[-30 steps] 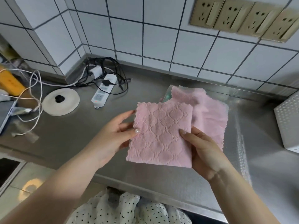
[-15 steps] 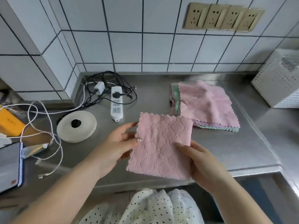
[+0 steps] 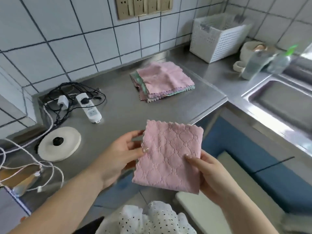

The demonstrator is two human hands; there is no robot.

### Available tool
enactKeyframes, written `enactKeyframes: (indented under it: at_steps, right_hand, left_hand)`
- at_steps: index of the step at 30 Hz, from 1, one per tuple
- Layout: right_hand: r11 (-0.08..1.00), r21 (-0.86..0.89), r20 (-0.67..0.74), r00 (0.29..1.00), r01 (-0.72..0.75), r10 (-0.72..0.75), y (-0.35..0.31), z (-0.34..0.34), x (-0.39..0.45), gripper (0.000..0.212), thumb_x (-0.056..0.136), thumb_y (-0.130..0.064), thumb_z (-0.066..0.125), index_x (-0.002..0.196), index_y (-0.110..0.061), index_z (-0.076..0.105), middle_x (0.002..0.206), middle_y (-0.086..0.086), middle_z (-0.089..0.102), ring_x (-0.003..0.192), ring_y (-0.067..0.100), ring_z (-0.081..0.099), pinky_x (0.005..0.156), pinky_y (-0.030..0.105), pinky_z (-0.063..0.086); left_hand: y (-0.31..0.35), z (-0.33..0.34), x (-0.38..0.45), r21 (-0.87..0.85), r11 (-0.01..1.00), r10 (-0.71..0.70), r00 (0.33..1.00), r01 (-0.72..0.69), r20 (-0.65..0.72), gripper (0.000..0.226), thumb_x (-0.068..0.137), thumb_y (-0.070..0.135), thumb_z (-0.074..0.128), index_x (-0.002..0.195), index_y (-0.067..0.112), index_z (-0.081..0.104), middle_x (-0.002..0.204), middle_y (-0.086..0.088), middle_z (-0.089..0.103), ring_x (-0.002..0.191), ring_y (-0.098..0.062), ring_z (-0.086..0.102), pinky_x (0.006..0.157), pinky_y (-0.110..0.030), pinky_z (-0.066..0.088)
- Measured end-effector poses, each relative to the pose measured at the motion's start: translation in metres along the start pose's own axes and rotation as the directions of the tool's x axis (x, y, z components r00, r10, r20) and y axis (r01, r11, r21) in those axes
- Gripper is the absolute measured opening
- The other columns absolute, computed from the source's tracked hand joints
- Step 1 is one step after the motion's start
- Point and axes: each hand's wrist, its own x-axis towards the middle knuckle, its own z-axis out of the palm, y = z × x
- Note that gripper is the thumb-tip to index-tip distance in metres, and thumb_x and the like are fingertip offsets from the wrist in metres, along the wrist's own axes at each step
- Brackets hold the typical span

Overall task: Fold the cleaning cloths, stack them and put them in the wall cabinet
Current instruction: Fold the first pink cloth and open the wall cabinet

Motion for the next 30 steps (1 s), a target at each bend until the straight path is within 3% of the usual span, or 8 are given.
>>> enactKeyframes:
  at_steps: [8,14,20,22,24,27,30]
  right_hand:
    - [0.978,0.112,-0.273,0.952,0.177,-0.141,0.037,-0.05,-0.118,0.033,0.077,-0.015,0.063,0.109,-0.009,0.061,0.102,0.009,0.073,0.09,0.027,0.07,0.072,0.036,0.06]
    - [0.928,0.178,-0.537,0.822,0.327,-0.186,0.085,-0.087,-0.256,0.037,0.07,-0.02,0.066,0.105,-0.01,0.061,0.095,0.008,0.073,0.085,0.025,0.071,0.063,0.03,0.059]
    - [0.835,0.162,-0.771,0.596,0.526,-0.225,0.141,-0.095,-0.392,0.042,0.073,-0.015,0.062,0.114,-0.007,0.057,0.101,0.013,0.073,0.088,0.025,0.071,0.068,0.033,0.059]
    - [0.77,0.121,-0.853,0.462,0.626,-0.242,0.159,-0.087,-0.439,0.04,0.074,-0.014,0.061,0.114,-0.005,0.057,0.103,0.014,0.072,0.09,0.026,0.071,0.07,0.033,0.059]
    - [0.742,0.074,-0.896,0.371,0.667,-0.244,0.169,-0.078,-0.466,0.038,0.074,-0.014,0.061,0.112,-0.006,0.059,0.103,0.015,0.072,0.092,0.026,0.071,0.073,0.034,0.059]
    - [0.694,-0.008,-0.965,0.176,0.72,-0.193,0.184,-0.064,-0.509,0.037,0.071,-0.015,0.063,0.107,-0.008,0.061,0.099,0.013,0.073,0.089,0.024,0.072,0.071,0.033,0.06]
    - [0.677,-0.067,-0.993,0.02,0.733,-0.12,0.193,-0.049,-0.539,0.041,0.071,-0.019,0.066,0.111,-0.013,0.06,0.101,0.009,0.074,0.092,0.023,0.071,0.071,0.033,0.059]
  left_hand:
    - [-0.018,0.087,-0.019,0.099,0.993,-0.086,0.942,0.056,0.326,0.056,0.067,0.006,0.077,0.116,0.025,0.056,0.095,0.001,0.074,0.079,-0.011,0.07,0.06,-0.024,0.057]
    - [-0.052,0.193,-0.081,0.17,0.98,-0.183,0.783,0.1,0.595,0.055,0.067,0.008,0.067,0.119,0.02,0.055,0.096,-0.006,0.073,0.085,-0.017,0.071,0.061,-0.025,0.057]
    - [-0.087,0.294,-0.159,0.268,0.954,-0.298,0.522,0.135,0.799,0.049,0.07,0.007,0.066,0.115,0.021,0.059,0.102,-0.011,0.072,0.088,-0.023,0.071,0.064,-0.031,0.06]
    - [-0.097,0.33,-0.189,0.31,0.943,-0.332,0.384,0.12,0.862,0.051,0.069,0.009,0.068,0.117,0.021,0.058,0.103,-0.011,0.071,0.089,-0.024,0.071,0.064,-0.031,0.06]
    - [-0.102,0.353,-0.208,0.334,0.937,-0.349,0.297,0.1,0.889,0.054,0.068,0.011,0.07,0.12,0.021,0.056,0.103,-0.01,0.072,0.092,-0.026,0.07,0.067,-0.032,0.06]
    - [-0.107,0.394,-0.242,0.379,0.921,-0.388,0.108,0.091,0.915,0.059,0.061,0.015,0.077,0.117,0.023,0.059,0.105,-0.01,0.071,0.094,-0.027,0.07,0.069,-0.035,0.06]
    - [-0.112,0.429,-0.27,0.407,0.913,-0.405,-0.042,0.04,0.913,0.05,0.068,0.01,0.068,0.116,0.021,0.061,0.106,-0.012,0.071,0.094,-0.028,0.069,0.072,-0.036,0.06]
